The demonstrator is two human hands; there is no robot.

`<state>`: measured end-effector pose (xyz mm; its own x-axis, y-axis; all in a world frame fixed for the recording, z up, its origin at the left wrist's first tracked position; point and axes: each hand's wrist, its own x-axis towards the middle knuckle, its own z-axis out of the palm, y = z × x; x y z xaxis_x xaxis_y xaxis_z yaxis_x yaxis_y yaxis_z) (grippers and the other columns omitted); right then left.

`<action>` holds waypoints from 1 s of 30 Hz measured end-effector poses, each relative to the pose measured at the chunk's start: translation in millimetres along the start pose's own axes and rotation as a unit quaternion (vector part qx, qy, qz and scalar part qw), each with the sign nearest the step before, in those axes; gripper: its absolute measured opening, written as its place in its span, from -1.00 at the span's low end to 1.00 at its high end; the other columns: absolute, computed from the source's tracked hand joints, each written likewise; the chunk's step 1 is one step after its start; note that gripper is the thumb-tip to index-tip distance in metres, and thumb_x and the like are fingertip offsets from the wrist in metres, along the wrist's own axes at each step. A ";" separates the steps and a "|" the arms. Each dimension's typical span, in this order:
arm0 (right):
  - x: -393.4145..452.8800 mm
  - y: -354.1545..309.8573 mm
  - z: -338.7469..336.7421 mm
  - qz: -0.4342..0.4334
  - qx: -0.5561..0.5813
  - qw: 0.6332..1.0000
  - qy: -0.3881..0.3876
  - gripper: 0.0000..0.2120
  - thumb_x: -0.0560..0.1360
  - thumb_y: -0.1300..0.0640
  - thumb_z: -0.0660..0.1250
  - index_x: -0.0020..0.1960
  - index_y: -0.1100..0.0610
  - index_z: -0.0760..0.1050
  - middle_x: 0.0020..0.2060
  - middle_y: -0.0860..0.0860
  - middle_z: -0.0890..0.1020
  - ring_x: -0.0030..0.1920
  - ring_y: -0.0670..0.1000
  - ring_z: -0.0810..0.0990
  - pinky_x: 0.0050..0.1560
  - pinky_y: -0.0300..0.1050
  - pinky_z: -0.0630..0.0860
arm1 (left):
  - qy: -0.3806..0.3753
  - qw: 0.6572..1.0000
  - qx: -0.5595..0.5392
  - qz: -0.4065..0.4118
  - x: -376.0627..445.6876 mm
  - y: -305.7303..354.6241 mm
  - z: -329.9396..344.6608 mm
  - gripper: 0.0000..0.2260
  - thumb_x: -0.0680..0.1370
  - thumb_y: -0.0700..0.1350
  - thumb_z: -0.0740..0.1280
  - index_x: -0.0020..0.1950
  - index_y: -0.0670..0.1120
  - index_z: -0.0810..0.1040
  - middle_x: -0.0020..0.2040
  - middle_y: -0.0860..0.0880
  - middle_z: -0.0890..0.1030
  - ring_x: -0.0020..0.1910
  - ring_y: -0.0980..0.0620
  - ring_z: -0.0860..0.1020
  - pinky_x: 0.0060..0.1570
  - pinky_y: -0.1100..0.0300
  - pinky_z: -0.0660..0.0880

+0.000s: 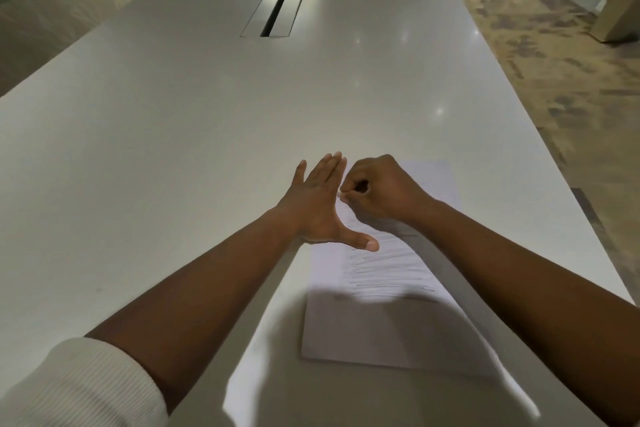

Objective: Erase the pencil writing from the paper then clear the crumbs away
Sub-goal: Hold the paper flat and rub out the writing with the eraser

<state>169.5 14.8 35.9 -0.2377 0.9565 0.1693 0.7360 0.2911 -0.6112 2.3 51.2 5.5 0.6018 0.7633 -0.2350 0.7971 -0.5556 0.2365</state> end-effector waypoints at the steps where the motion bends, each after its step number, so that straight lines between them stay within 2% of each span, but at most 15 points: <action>1: -2.5 1.5 -3.0 0.000 0.001 1.000 -0.026 -0.92 0.42 0.23 0.46 -0.24 0.19 0.67 -0.27 0.02 0.67 -0.25 -0.05 0.62 -0.19 -0.19 0.54 | -0.001 1.000 0.000 -0.001 0.0 0.4 0.4 0.46 0.07 0.78 0.14 0.67 -0.07 -0.32 0.68 0.02 -0.31 0.60 0.13 -0.40 0.56 -0.15 -0.38; 3: -2.4 5.2 -8.6 0.015 0.003 0.999 -0.046 -0.93 0.42 0.20 0.49 -0.24 0.13 0.68 -0.26 -0.04 0.68 -0.26 -0.12 0.62 -0.22 -0.30 0.50 | -0.001 1.000 0.000 -0.004 -0.4 0.3 0.5 0.46 0.07 0.77 0.16 0.66 -0.07 -0.33 0.67 0.03 -0.31 0.60 0.14 -0.40 0.56 -0.15 -0.38; 4: -0.5 7.1 -10.3 0.024 0.002 0.999 -0.031 -0.94 0.42 0.19 0.50 -0.24 0.13 0.68 -0.25 -0.03 0.68 -0.26 -0.13 0.62 -0.23 -0.32 0.49 | -0.001 1.000 0.000 -0.006 -0.7 0.2 0.3 0.47 0.07 0.77 0.16 0.66 -0.07 -0.33 0.68 0.03 -0.31 0.60 0.14 -0.40 0.56 -0.15 -0.38; 7: 5.2 11.1 -11.4 0.036 -0.006 0.999 0.034 -0.94 0.42 0.22 0.49 -0.19 0.21 0.69 -0.24 0.06 0.68 -0.22 -0.01 0.63 -0.14 -0.14 0.56 | -0.004 1.000 -0.004 -0.008 -0.9 0.8 0.2 0.47 0.07 0.77 0.17 0.66 -0.07 -0.33 0.68 0.03 -0.31 0.60 0.14 -0.40 0.56 -0.15 -0.38; 9: 4.1 9.4 -8.5 0.027 0.001 0.999 0.037 -0.94 0.43 0.22 0.49 -0.18 0.22 0.69 -0.24 0.08 0.68 -0.21 0.03 0.64 -0.11 -0.08 0.56 | -0.004 1.000 -0.002 -0.007 -1.4 0.9 -0.7 0.47 0.08 0.77 0.18 0.66 -0.07 -0.33 0.67 0.03 -0.31 0.59 0.14 -0.40 0.56 -0.15 -0.38; 13: -10.4 1.5 -2.3 0.005 0.016 1.000 -0.025 -0.88 0.41 0.17 0.47 -0.30 0.07 0.64 -0.31 -0.10 0.64 -0.28 -0.12 0.61 -0.24 -0.21 0.54 | -0.009 1.000 -0.001 -0.006 -1.4 1.4 -1.5 0.47 0.06 0.77 0.16 0.66 -0.08 -0.33 0.67 0.02 -0.32 0.59 0.14 -0.41 0.56 -0.14 -0.39; 15: -11.5 1.8 -4.0 0.016 0.025 0.997 -0.070 -0.89 0.40 0.14 0.48 -0.31 0.04 0.64 -0.33 -0.10 0.65 -0.29 -0.14 0.63 -0.25 -0.22 0.56 | -0.010 1.000 0.001 -0.006 -1.9 1.9 -2.3 0.47 0.06 0.77 0.15 0.66 -0.08 -0.33 0.67 0.02 -0.32 0.59 0.14 -0.41 0.56 -0.14 -0.39; 16: -9.5 3.8 -6.1 0.029 0.031 0.997 -0.067 -0.90 0.40 0.14 0.49 -0.30 0.04 0.65 -0.33 -0.10 0.66 -0.30 -0.15 0.63 -0.24 -0.22 0.57 | -0.010 1.000 0.001 -0.007 -2.0 1.7 -2.6 0.47 0.06 0.77 0.16 0.66 -0.08 -0.33 0.67 0.02 -0.32 0.60 0.13 -0.41 0.56 -0.15 -0.38; 19: 1.1 12.2 -11.4 0.055 0.002 0.998 0.029 -0.90 0.41 0.18 0.48 -0.28 0.11 0.66 -0.32 -0.05 0.66 -0.31 -0.11 0.61 -0.24 -0.21 0.53 | -0.012 1.000 -0.002 -0.009 -2.0 1.6 -3.3 0.47 0.06 0.77 0.16 0.66 -0.07 -0.33 0.67 0.02 -0.32 0.59 0.14 -0.41 0.56 -0.15 -0.38; 21: 4.0 14.7 -12.9 0.060 -0.014 0.996 0.058 -0.91 0.43 0.20 0.48 -0.24 0.18 0.68 -0.29 0.02 0.67 -0.29 -0.06 0.59 -0.21 -0.21 0.49 | -0.009 1.000 0.000 -0.006 -2.2 1.0 -2.8 0.45 0.07 0.77 0.15 0.67 -0.03 -0.33 0.67 0.02 -0.32 0.59 0.13 -0.41 0.56 -0.16 -0.39; 25: -8.4 6.5 -10.6 0.041 0.000 0.999 0.020 -0.92 0.43 0.19 0.48 -0.24 0.17 0.67 -0.29 0.00 0.65 -0.28 -0.05 0.60 -0.22 -0.20 0.50 | -0.007 1.000 0.002 0.002 -1.2 -0.4 -1.0 0.38 0.07 0.78 0.13 0.66 0.11 -0.33 0.67 0.02 -0.33 0.60 0.09 -0.41 0.55 -0.19 -0.38; 30: -23.4 -9.0 -9.1 0.000 0.017 0.995 -0.096 -0.90 0.41 0.18 0.47 -0.29 0.10 0.67 -0.37 -0.06 0.66 -0.35 -0.10 0.62 -0.29 -0.30 0.53 | -0.003 1.000 0.015 0.003 0.6 0.8 -0.2 0.40 0.03 0.76 0.12 0.67 0.08 -0.31 0.67 0.01 -0.31 0.62 0.07 -0.38 0.56 -0.19 -0.35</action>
<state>174.3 -10.0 44.5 -0.3574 0.9337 0.0206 0.7147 0.2876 -0.6375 3.2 51.3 5.7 0.6075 0.7576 -0.2387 0.7940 -0.5709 0.2088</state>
